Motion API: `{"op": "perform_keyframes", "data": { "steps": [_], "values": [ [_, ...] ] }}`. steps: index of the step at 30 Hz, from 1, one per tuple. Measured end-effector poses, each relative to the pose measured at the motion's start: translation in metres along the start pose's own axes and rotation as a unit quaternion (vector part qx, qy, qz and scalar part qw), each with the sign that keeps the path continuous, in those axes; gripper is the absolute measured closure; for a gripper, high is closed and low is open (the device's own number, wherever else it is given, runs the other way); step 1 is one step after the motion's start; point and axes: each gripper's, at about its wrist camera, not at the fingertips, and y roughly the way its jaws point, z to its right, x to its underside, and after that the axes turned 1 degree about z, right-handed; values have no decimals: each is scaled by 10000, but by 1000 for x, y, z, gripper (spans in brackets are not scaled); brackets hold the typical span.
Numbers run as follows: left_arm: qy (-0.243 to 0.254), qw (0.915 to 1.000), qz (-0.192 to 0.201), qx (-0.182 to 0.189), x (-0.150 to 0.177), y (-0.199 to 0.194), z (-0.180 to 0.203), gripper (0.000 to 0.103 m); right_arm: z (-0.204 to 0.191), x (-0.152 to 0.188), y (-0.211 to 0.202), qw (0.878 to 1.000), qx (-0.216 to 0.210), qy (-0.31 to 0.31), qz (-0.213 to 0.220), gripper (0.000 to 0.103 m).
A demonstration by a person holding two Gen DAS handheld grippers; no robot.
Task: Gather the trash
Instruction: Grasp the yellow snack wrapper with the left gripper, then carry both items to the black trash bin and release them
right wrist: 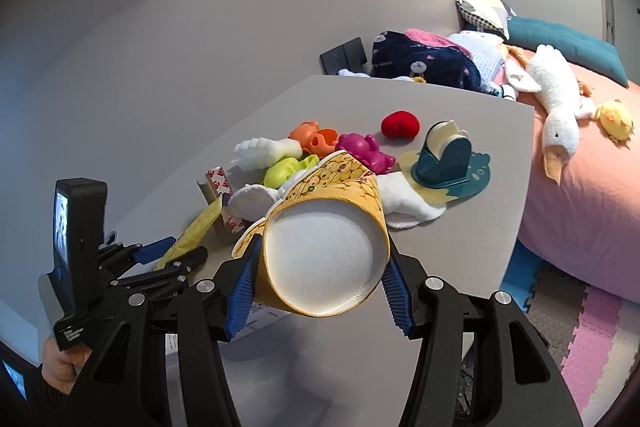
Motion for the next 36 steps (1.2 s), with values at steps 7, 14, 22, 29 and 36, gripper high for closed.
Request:
{"op": "perform_keyframes", "data": {
  "steps": [7,14,22,29,36],
  "values": [
    [-50,9998,160,-120,1,-16,-2,91,13,3,-17,9999,67,92,80,46],
    [-25,9990,435,-73,-1,-54,9,92,24,5,-45,9995,133,150,258,46],
    [272,9965,735,294,-6,-93,62,92,56,14,-81,9980,331,359,413,46],
    [584,9924,775,756,-5,-103,121,92,94,23,-106,9950,666,559,486,46],
    [928,9861,720,1179,-8,-101,174,92,135,32,-127,9898,1052,807,523,46]
  ]
}}
